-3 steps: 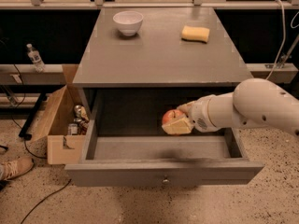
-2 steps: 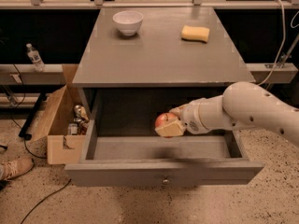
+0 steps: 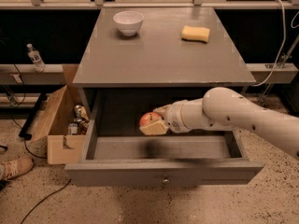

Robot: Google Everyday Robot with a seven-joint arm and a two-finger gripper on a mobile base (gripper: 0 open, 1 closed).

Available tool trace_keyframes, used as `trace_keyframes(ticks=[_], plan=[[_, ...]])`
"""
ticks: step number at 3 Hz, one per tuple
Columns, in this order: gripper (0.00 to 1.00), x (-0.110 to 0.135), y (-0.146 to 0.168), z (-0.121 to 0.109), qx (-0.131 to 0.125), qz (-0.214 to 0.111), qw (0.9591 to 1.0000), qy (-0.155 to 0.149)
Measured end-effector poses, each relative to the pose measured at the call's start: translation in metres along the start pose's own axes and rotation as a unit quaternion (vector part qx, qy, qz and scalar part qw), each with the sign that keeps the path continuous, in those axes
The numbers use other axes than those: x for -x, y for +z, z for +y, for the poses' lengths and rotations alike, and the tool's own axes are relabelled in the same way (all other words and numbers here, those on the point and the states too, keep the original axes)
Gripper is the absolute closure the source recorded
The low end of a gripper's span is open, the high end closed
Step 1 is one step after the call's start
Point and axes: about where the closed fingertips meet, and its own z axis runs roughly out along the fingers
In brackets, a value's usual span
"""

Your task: Place apple into top drawer

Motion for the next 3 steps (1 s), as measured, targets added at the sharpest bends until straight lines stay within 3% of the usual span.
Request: trace_keyframes(ticks=[1,2,3], plan=[[1.00,0.006,0.032,0.004,0.020,-0.020,0.9996,0.001],[1.00,0.002,0.063,0.006,0.029,-0.017,0.9994,0.005],[0.73,-0.007,0.091,0.002,0.028,-0.008,0.9994,0.020]])
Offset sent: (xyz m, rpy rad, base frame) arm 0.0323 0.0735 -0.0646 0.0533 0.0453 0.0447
